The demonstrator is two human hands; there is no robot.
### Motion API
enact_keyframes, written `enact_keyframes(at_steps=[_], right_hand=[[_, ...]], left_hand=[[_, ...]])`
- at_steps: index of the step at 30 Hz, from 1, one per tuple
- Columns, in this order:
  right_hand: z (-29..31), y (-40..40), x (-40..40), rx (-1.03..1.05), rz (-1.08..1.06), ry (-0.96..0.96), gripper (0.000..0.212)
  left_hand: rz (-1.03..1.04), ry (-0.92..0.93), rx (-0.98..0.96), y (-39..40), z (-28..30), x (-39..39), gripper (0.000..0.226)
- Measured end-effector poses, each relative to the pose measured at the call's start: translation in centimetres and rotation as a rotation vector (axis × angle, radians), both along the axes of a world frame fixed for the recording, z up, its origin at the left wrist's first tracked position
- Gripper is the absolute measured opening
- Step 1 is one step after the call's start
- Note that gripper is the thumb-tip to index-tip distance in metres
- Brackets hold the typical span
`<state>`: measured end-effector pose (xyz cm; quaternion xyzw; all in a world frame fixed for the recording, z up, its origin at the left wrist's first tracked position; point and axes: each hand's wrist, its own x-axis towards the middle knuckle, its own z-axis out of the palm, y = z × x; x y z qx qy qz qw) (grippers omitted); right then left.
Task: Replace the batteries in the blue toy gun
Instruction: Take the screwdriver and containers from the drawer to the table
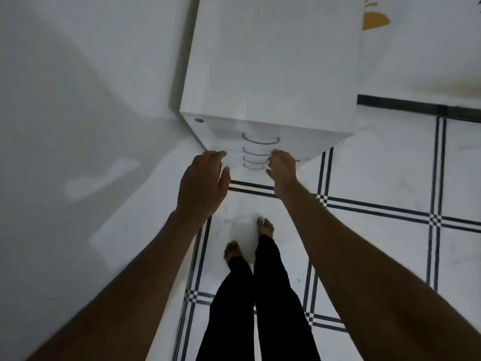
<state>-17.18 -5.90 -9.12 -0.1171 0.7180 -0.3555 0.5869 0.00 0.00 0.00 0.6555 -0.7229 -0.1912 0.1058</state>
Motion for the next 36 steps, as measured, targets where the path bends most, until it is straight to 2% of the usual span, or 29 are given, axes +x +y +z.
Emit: enact_keyframes(at_steps=[1, 4, 8, 12, 21, 24, 27, 30, 33, 35, 36], right_hand=[[-0.4, -1.3, 0.4, -0.003, -0.062, -0.070, 0.016], [-1.3, -3.9, 0.5, 0.042, -0.236, -0.227, 0.025], [-1.9, -4.2, 1.2, 0.064, -0.298, -0.364, 0.025], [-1.6, -2.0, 1.6, 0.101, -0.315, -0.351, 0.022], [-2.1, 10.8, 2.9, 0.185, -0.321, -0.339, 0.025], [-1.7, 14.1, 3.2, 0.215, -0.301, -0.328, 0.026], [-1.2, 16.0, 3.2, 0.262, -0.279, -0.312, 0.034], [0.6, 16.1, 2.2, 0.383, -0.112, -0.235, 0.034], [5.1, 14.9, 0.2, 0.478, 0.333, -0.286, 0.031], [8.5, 13.5, -1.0, 0.320, 0.536, -0.320, 0.029], [9.6, 12.5, -1.6, 0.185, 0.579, -0.257, 0.027]], left_hand=[[0.041, 0.028, 0.005, -0.3, -0.5, 0.2, 0.037], [0.096, 0.057, 0.037, -1.1, -2.2, 0.2, 0.035], [0.112, 0.088, 0.035, -1.5, -3.4, 0.6, 0.035], [0.149, 0.135, 0.017, -1.3, -3.2, 0.2, 0.036], [0.220, 0.194, -0.089, 0.3, -2.1, 0.4, 0.029], [0.214, 0.198, -0.049, 0.5, -2.7, 0.8, 0.029], [0.253, 0.180, 0.086, -0.2, -3.7, 1.1, 0.028], [0.316, 0.139, 0.282, -1.7, -4.8, 0.6, 0.033], [0.354, 0.161, 0.436, -3.2, -6.3, -0.2, 0.040], [0.349, 0.151, 0.490, -4.2, -7.6, -0.7, 0.044], [0.342, 0.130, 0.500, -4.8, -8.5, -0.9, 0.046]])
